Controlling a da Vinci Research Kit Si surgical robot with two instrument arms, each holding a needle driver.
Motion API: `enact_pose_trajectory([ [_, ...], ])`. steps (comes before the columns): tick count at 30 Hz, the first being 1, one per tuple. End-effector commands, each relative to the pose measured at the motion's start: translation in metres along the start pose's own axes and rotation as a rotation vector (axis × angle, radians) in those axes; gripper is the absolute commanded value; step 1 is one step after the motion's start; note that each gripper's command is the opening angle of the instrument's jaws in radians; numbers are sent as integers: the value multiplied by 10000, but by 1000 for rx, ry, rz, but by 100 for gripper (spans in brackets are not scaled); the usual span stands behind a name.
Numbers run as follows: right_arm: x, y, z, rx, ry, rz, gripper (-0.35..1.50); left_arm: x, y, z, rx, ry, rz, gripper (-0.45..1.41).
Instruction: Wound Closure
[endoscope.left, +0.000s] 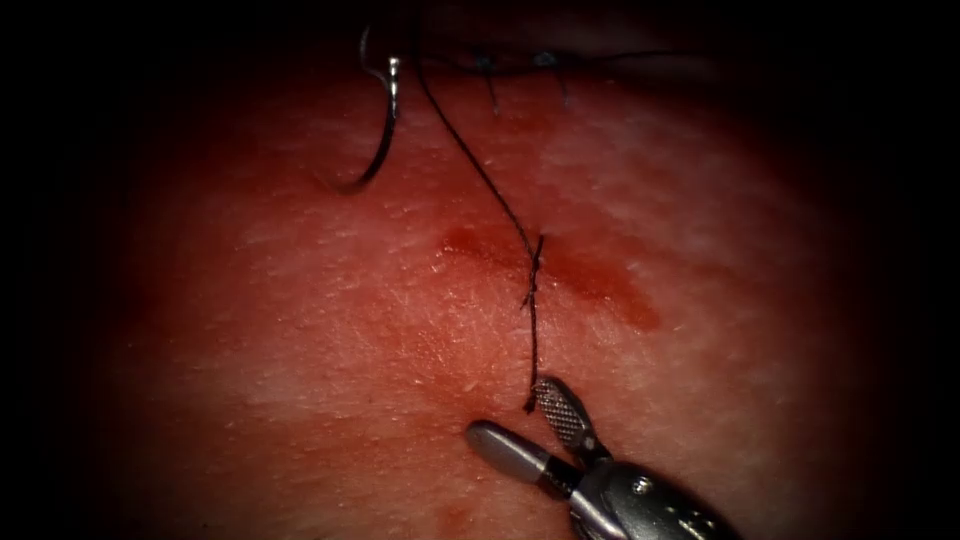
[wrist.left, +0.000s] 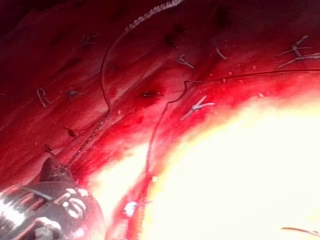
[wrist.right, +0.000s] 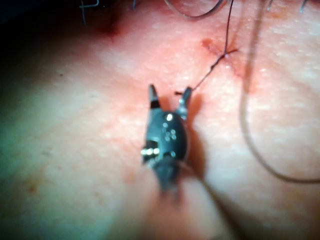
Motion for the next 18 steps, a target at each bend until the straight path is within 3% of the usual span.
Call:
enact_pose_trajectory([
  [1, -2, 1, 0, 8, 3, -7, 148, 8, 3, 2, -18, 22, -17, -45],
  [6, 16, 11, -14, 37, 25, -44, 146, 33, 23, -40, -101, 128, -80, -45],
  [10, 35, 20, -21, 73, 12, -86, 133, 50, 31, -74, -141, 179, -148, -45],
  [13, 41, 23, -20, 109, -25, -173, 103, 62, 36, -100, -180, 204, -177, -45],
  [15, 43, 27, -18, 158, -57, -237, 52, 69, 41, -115, -204, 214, -183, -45],
  [18, 49, 34, -10, 179, -64, -315, 47, 81, 50, -141, -243, 248, -185, -45],
])
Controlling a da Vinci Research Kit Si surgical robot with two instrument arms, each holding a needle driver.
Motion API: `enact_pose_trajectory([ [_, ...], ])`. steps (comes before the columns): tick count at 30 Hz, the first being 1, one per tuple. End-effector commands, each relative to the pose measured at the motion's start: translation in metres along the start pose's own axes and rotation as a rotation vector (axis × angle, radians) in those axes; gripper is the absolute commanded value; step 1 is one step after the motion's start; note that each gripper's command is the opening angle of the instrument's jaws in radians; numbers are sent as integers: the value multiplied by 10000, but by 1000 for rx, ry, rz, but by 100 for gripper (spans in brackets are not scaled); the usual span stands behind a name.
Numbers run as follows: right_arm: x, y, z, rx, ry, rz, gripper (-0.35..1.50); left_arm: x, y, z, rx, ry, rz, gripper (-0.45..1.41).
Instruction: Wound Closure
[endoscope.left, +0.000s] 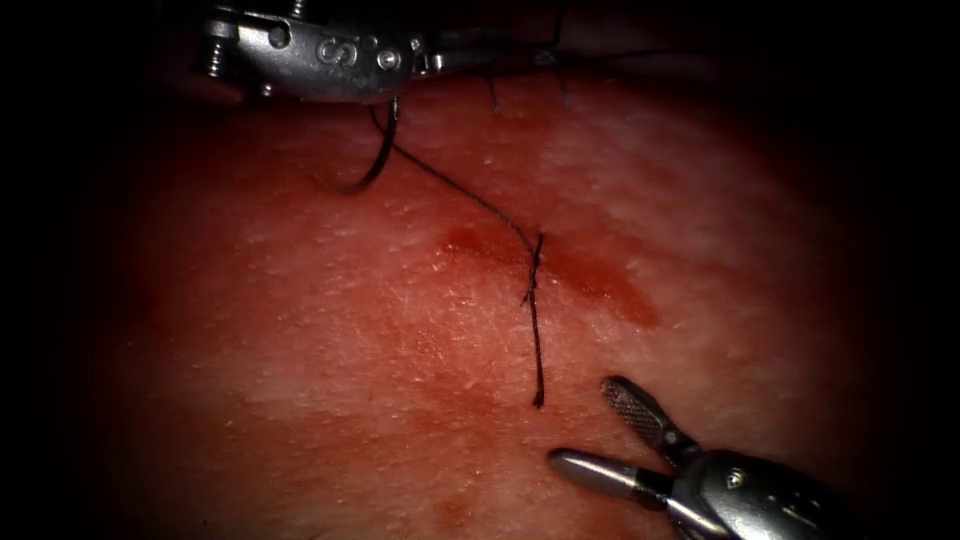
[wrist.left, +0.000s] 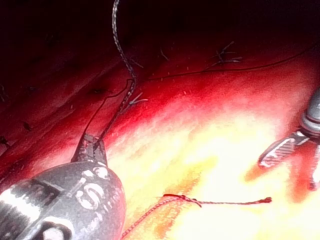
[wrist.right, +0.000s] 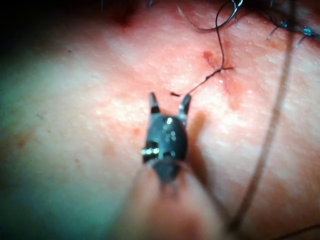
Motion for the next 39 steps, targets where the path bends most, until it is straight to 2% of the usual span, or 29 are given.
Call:
enact_pose_trajectory([
  [1, -1, 9, 12, 8, -1, -19, 47, 5, 4, 1, -17, 22, 9, -45],
  [6, 10, 31, 24, 65, 21, -77, 46, 20, 21, -25, -55, 83, 21, -45],
  [13, 22, 51, 48, 125, 37, -84, -33, 32, 43, -51, -84, 135, 40, -45],
  [20, 32, 55, 83, 194, 50, -95, -35, 42, 75, -65, -86, 149, 63, -45],
  [29, 44, 56, 126, 250, 53, -103, -35, 55, 99, -60, -95, 183, 72, -45],
  [36, 56, 79, 154, 323, 21, -119, -35, 53, 114, -68, -115, 224, 89, -45],
  [39, 63, 89, 161, 424, 23, -129, -35, 53, 119, -72, -138, 264, 85, -45],
])
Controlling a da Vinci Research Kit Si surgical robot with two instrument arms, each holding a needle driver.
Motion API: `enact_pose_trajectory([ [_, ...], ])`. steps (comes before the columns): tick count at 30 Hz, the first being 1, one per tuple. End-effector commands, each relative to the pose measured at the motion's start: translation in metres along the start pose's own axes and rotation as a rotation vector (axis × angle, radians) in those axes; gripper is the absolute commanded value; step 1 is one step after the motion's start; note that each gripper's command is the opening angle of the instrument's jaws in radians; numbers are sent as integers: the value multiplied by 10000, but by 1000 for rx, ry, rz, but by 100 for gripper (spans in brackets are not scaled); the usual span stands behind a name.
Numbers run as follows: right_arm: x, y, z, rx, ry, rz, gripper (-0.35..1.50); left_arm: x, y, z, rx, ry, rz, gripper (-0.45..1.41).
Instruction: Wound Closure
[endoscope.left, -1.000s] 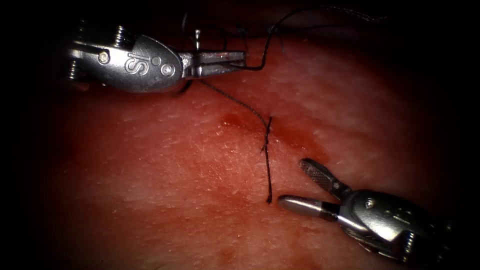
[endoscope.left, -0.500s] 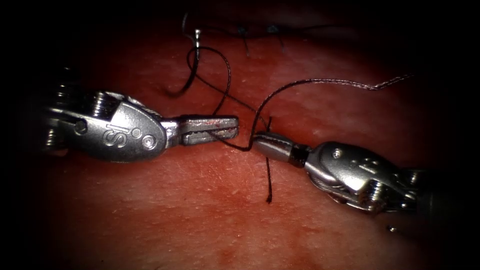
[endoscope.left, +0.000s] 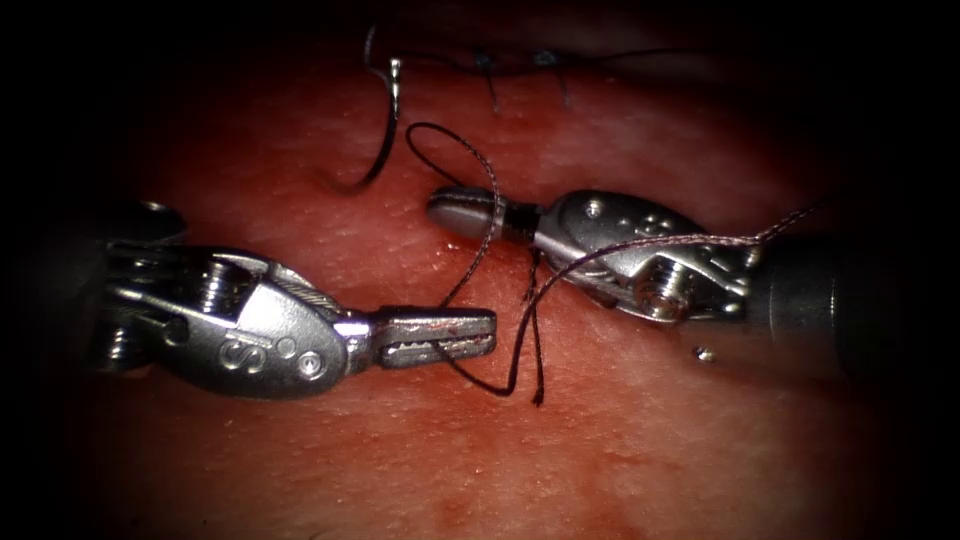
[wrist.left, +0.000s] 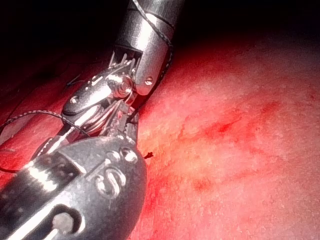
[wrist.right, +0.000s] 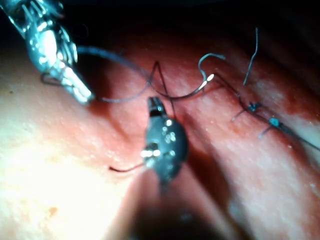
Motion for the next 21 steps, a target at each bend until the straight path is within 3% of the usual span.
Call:
enact_pose_trajectory([
  [1, 3, 8, 8, 32, 9, -14, -35, -2, 2, 7, -4, 8, -17, -45],
  [9, 26, 17, 17, 204, 78, 45, -35, -13, -2, 8, -53, 76, -152, -45],
  [17, 35, 7, 33, 294, 98, 63, -35, -43, -15, 4, -89, 118, -229, -45],
  [21, 48, 3, 34, 329, 173, 89, -35, -63, -16, -1, -85, 102, -243, -45],
])
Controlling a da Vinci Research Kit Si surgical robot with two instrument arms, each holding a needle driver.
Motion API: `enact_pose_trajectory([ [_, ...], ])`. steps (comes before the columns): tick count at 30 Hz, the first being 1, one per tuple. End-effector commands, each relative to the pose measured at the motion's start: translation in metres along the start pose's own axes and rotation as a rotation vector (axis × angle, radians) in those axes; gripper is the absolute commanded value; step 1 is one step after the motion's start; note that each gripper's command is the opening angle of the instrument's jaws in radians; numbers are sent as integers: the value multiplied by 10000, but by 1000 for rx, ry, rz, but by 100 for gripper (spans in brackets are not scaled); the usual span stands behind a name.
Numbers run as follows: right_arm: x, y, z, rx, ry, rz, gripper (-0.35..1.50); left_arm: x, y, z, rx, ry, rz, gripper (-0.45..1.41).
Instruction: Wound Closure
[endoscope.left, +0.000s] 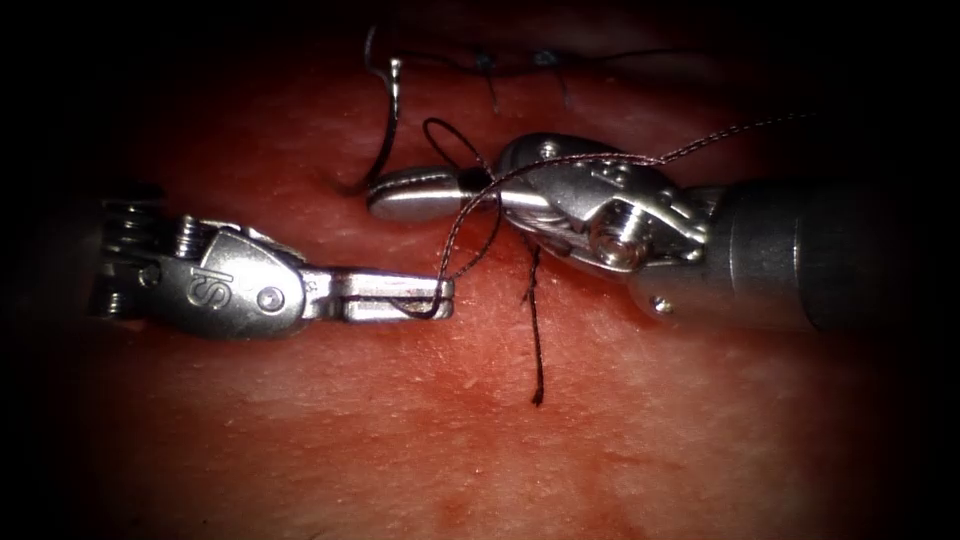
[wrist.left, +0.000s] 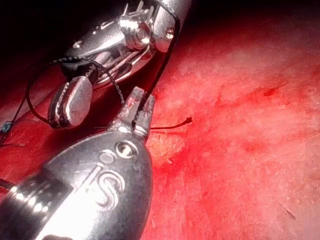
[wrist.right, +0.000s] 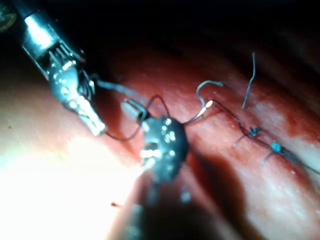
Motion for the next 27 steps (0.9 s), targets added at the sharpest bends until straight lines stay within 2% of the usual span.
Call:
enact_pose_trajectory([
  [1, 7, 1, 7, 14, 26, 0, -35, -8, 0, 6, 4, -6, -6, -45],
  [6, 22, -5, 12, 69, 48, 9, -35, -24, -2, -1, 24, 0, -33, -45],
  [11, 26, -9, 12, 133, 100, 25, -35, -26, -7, -9, 47, 31, -66, -45],
  [20, 15, -13, 1, 236, 78, 41, -35, -21, -28, -22, 85, 91, -128, -45],
  [27, 16, -9, -12, 300, 52, 59, -35, -25, -36, -19, 84, 100, -159, -45],
])
